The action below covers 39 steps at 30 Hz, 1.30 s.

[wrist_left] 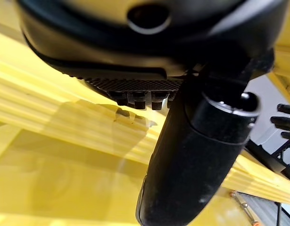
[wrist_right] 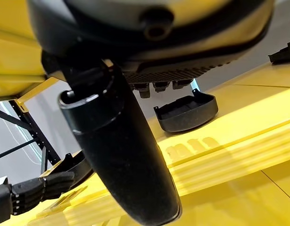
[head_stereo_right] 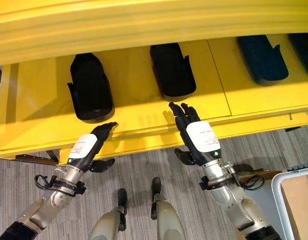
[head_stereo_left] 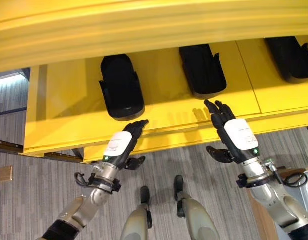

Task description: Move parts from the plastic box to the shelf.

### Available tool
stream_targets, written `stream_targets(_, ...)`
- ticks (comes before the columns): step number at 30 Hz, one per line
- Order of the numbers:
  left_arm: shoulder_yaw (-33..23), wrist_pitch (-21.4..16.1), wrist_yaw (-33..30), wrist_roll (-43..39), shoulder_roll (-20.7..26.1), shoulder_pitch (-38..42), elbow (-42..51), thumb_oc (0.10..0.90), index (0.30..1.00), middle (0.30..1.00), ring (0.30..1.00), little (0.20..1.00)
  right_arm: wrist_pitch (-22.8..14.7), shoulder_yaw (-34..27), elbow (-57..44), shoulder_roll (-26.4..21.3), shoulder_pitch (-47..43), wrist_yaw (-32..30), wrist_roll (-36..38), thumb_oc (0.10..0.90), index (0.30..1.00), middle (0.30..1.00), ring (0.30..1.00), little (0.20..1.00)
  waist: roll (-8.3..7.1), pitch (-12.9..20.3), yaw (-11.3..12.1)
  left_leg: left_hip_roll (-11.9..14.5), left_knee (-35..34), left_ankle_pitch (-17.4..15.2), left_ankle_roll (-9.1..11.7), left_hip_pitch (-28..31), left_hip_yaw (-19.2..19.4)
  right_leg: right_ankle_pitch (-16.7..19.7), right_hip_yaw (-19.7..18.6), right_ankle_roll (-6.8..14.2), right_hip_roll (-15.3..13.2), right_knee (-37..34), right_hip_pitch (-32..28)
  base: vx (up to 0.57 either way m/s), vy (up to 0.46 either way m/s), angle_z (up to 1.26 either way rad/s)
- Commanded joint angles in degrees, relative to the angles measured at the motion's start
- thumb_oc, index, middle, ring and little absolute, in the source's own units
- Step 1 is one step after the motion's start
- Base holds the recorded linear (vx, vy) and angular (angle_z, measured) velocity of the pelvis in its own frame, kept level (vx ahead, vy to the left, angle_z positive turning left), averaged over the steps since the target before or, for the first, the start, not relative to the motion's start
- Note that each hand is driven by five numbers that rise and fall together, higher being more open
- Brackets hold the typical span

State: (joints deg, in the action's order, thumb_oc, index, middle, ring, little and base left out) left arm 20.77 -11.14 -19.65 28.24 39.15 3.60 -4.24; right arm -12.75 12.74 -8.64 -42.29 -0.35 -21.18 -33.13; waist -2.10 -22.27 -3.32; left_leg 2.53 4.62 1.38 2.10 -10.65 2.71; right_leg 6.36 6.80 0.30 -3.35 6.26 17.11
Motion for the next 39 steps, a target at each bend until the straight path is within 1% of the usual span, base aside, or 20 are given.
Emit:
stream_targets(1, -0.28, -1.37, -3.97, 0.85, -0.83, 1.54, 1.44, 0.900, 1.000, 1.000, 1.000, 1.000, -2.40, -0.49, -4.48, 0.50, -2.84, -4.67, 0.73, 0.900, 1.000, 1.000, 1.000, 1.000, -1.11, 3.90, -0.61, 5.65, 0.26, 1.29, 2.95, -1.06, -1.58, -4.94, -1.53, 5.45, -3.33, 4.23, -1.14, 0.00, 0.000, 0.00)
stream_targets(15, -1.48, 0.37, -5.45, 2.14, -1.79, 1.06, -4.95, 0.900, 1.000, 1.000, 1.000, 1.000, -2.64, -0.25, -4.00, 0.78, -2.99, -4.84, 0.91, 0.900, 1.000, 1.000, 1.000, 1.000, -1.28, 3.66, -0.46, 5.60, 0.67, 1.22, 2.90, -1.47, -1.54, -4.87, -1.78, 5.40, -3.33, 4.55, -0.76, 0.00, 0.000, 0.00)
stream_targets(30, -0.45, 2.69, -6.39, 4.52, -3.11, 2.04, -12.77, 0.900, 1.000, 1.000, 1.000, 1.000, -3.00, 0.28, -3.37, 0.60, -3.08, -4.63, 1.66, 0.900, 1.000, 1.000, 1.000, 1.000, -1.69, 3.49, -0.61, 5.40, 1.38, 0.86, 2.87, -2.04, -1.46, -4.75, -2.08, 5.42, -3.42, 4.61, -0.42, 0.00, 0.000, 0.00)
stream_targets(39, -2.12, 3.49, -7.39, 4.31, -3.40, 2.02, -14.10, 0.900, 1.000, 1.000, 1.000, 1.000, -3.11, 0.50, -3.51, 0.75, -3.52, -4.45, 1.81, 0.900, 1.000, 1.000, 1.000, 1.000, -1.83, 3.34, -0.47, 5.25, 1.88, 0.63, 2.79, -2.21, -1.48, -4.68, -2.35, 5.45, -3.67, 4.76, -0.34, 0.00, 0.000, 0.00)
